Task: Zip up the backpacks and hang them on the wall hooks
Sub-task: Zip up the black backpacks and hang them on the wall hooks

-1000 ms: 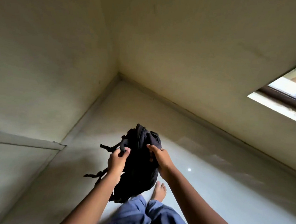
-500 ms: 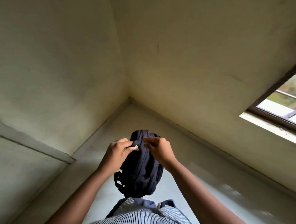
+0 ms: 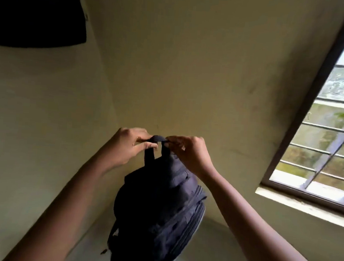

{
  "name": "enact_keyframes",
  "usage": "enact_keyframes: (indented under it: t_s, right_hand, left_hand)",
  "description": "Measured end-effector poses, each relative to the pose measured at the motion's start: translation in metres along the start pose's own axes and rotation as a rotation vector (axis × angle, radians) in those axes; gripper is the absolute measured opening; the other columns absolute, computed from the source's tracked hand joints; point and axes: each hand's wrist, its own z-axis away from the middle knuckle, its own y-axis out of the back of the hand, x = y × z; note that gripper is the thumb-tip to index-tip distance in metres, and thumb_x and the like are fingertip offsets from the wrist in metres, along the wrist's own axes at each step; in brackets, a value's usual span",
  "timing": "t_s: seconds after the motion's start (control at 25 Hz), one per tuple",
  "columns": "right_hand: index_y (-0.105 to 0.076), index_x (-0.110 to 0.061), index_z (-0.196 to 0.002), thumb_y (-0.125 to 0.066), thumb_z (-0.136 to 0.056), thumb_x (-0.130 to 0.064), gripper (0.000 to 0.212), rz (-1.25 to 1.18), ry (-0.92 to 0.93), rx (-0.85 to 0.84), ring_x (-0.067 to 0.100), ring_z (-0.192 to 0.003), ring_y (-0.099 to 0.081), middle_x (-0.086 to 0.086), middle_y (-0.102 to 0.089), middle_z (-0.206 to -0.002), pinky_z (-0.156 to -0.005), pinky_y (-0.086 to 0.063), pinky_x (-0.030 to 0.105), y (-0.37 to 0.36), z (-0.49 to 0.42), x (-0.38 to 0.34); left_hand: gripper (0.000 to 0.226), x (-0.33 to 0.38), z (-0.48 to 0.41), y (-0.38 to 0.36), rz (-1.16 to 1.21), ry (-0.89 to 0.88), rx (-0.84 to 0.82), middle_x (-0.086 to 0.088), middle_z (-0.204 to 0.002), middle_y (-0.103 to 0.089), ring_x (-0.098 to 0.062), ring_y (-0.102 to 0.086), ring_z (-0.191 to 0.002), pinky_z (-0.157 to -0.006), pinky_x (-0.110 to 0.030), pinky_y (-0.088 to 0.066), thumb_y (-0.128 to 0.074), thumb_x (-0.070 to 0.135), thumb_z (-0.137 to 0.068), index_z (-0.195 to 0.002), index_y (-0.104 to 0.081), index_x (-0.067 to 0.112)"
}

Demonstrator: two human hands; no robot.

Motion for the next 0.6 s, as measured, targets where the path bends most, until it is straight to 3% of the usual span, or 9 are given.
enact_keyframes:
  t_s: [0.08,0.16,0.24,0.36,0.44,0.6]
  right_hand:
    - [-0.076,-0.013,-0.097,-0.068,-0.082,-0.024,0.020,0.003,0.005,0.126,0.016,-0.092,-0.071,0.013,-0.075,-0.094,-0.071,-0.052,0.031,0.018,-0.039,-0.003]
    - [-0.077,-0.015,-0.093,-0.068,-0.082,-0.027,0.018,-0.027,-0.027,0.230,0.003,-0.083,-0.067,0.013,-0.076,-0.088,-0.067,-0.052,0.031,0.033,-0.071,-0.006]
    - [-0.077,-0.018,-0.092,-0.068,-0.081,-0.031,0.019,-0.038,-0.067,0.354,-0.011,-0.071,-0.056,0.009,-0.077,-0.085,-0.063,-0.048,0.022,0.050,-0.108,-0.007]
    - [-0.078,-0.019,-0.090,-0.071,-0.079,-0.033,0.019,-0.029,-0.076,0.463,-0.017,-0.062,-0.055,0.001,-0.078,-0.084,-0.056,-0.042,0.007,0.077,-0.151,-0.012]
    - [-0.078,-0.020,-0.089,-0.072,-0.078,-0.033,0.018,-0.023,-0.060,0.533,-0.022,-0.051,-0.051,-0.003,-0.077,-0.080,-0.054,-0.039,0.000,0.097,-0.177,-0.017]
    - [-0.077,-0.020,-0.091,-0.071,-0.079,-0.035,0.020,-0.020,-0.071,0.699,-0.015,-0.058,-0.057,-0.011,-0.072,-0.075,-0.054,-0.041,-0.001,0.149,-0.227,-0.016]
  left_hand:
    - [0.018,-0.008,-0.047,0.010,-0.033,0.021,0.092,0.011,-0.068,-0.060,0.004,-0.057,-0.067,-0.057,-0.007,-0.035,-0.068,0.024,-0.082,-0.088,-0.073,0.008]
    - [0.021,-0.015,-0.080,0.009,0.069,0.076,0.225,0.008,-0.082,-0.070,-0.006,-0.065,-0.079,-0.060,-0.002,-0.040,-0.070,0.027,-0.079,-0.093,-0.074,0.013]
    - [0.016,-0.024,-0.114,0.002,0.291,0.116,0.288,0.013,-0.083,-0.073,-0.001,-0.068,-0.079,-0.064,-0.001,-0.045,-0.071,0.027,-0.078,-0.093,-0.075,0.020]
    - [0.010,-0.026,-0.163,-0.003,0.698,0.188,0.327,0.014,-0.067,-0.074,-0.006,-0.069,-0.070,-0.064,-0.015,-0.053,-0.069,0.019,-0.080,-0.080,-0.074,0.028]
    - [0.008,-0.025,-0.207,0.007,0.822,0.149,0.353,0.011,-0.065,-0.074,-0.005,-0.067,-0.063,-0.060,-0.017,-0.054,-0.070,0.016,-0.080,-0.081,-0.075,0.022]
    - [0.009,0.003,-0.299,0.025,0.873,-0.032,0.374,0.012,-0.065,-0.072,0.003,-0.063,-0.056,-0.058,-0.015,-0.053,-0.072,0.016,-0.078,-0.077,-0.073,0.025]
